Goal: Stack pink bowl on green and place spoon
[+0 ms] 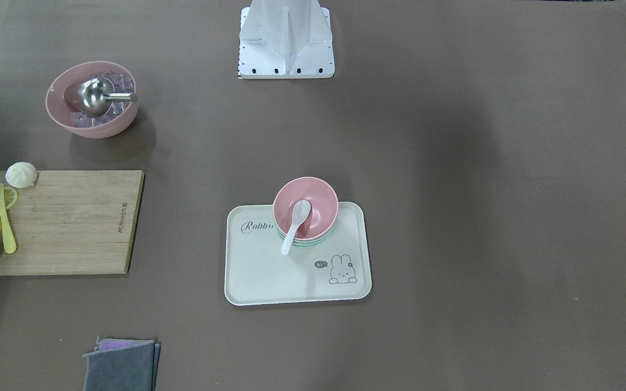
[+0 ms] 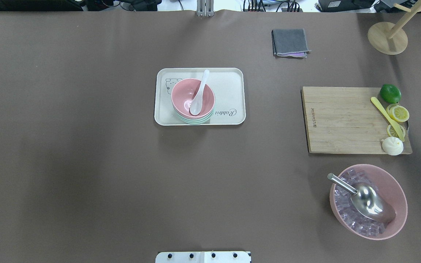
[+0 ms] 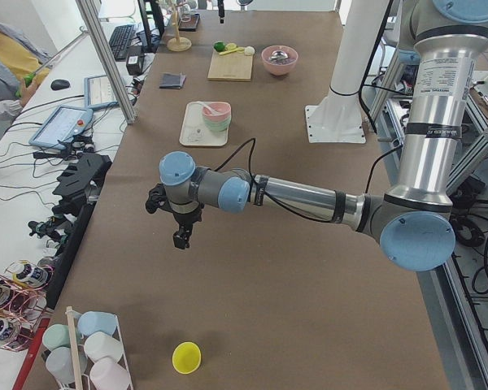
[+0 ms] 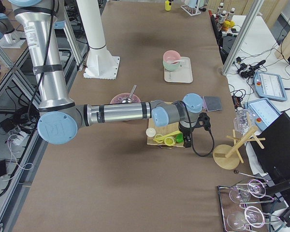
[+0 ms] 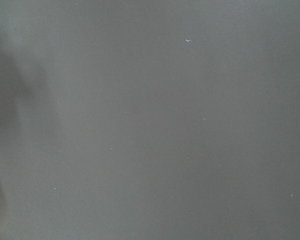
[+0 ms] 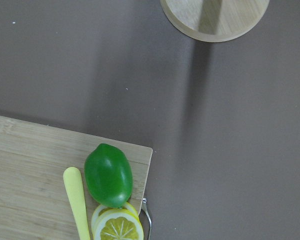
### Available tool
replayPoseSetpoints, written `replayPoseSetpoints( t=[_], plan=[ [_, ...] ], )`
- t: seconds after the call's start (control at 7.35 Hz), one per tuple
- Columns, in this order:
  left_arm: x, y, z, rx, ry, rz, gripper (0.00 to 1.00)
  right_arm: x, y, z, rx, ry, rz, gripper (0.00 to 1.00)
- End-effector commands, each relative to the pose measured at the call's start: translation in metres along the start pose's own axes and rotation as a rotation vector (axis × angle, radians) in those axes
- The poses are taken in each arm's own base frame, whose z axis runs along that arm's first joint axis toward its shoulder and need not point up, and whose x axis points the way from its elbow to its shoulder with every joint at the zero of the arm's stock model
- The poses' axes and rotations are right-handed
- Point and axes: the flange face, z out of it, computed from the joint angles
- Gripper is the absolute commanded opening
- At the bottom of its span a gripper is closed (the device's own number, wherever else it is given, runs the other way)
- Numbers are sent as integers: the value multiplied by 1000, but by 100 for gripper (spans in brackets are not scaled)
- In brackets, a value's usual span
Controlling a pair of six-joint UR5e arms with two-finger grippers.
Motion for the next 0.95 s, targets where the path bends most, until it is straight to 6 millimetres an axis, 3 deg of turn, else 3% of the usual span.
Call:
replayPoseSetpoints(
  t=[0.0,0.54,0.68,0.82],
  plan=[
    [0,0,1,-1,0,1,98,-1,0,-1,3,1,0,100],
    [2,-1,-1,3,-1,-8,98,-1,1,-1,2,1,1,100],
    [21,-9,-18,30,0,9,98,-1,1,-1,2,1,1,100],
    [20,-5,-13,22,1,7,98,-1,0,-1,3,1,0,100]
  ],
)
